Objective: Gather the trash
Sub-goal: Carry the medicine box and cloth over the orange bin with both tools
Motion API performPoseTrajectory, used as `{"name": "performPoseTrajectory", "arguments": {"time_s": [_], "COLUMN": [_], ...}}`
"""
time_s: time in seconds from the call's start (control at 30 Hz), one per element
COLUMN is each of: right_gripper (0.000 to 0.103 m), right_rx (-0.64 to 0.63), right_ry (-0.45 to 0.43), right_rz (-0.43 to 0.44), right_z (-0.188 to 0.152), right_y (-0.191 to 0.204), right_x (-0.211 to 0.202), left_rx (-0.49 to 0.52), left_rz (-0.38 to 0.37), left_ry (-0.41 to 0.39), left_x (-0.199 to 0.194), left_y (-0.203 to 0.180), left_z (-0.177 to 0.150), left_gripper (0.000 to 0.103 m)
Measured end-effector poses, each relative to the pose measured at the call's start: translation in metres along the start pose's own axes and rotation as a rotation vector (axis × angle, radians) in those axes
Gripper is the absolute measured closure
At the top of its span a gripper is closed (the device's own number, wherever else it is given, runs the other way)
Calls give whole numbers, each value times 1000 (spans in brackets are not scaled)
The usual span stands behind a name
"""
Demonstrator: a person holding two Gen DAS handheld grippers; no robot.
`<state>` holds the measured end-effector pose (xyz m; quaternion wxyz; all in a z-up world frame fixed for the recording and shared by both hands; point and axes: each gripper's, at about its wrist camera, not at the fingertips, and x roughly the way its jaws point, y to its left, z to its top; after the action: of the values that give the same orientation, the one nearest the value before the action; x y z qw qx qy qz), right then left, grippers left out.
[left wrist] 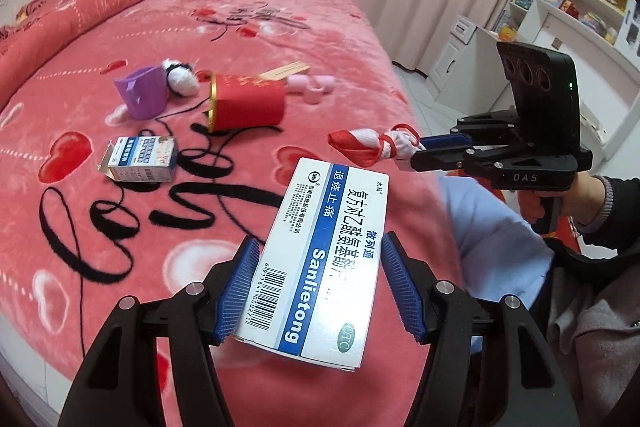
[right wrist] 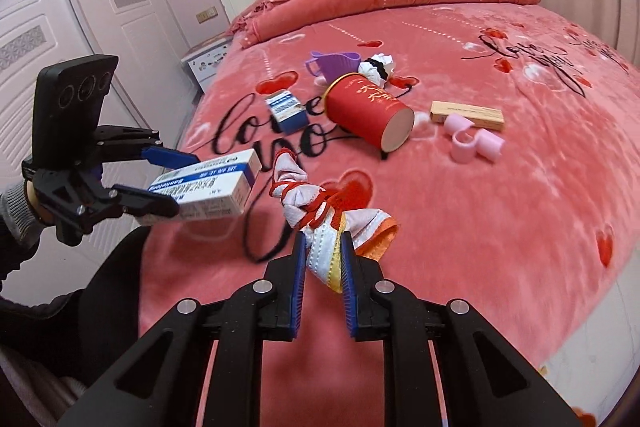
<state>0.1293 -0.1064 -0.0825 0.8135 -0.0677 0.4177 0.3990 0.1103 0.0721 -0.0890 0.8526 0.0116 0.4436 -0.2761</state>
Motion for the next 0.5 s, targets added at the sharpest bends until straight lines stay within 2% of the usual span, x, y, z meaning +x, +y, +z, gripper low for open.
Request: {"name": "performPoseTrajectory", "arguments": {"time_s": [0.3,0.5], "right_gripper": [86,86], "right_rx": [25,64], "right_ry": [-59,-120], "right_rz": [-9,-51], "right_z": [-38,-57], "right_y": [13,3], "right_x": [-65,-105], "left_rx": [72,145], "left_rz": [8,-1], "left_ry": [-5,3], "left_x": [-13,-7], "left_y": [-51,-86], "left_z": [-1,14], "left_gripper": [39,39]}}
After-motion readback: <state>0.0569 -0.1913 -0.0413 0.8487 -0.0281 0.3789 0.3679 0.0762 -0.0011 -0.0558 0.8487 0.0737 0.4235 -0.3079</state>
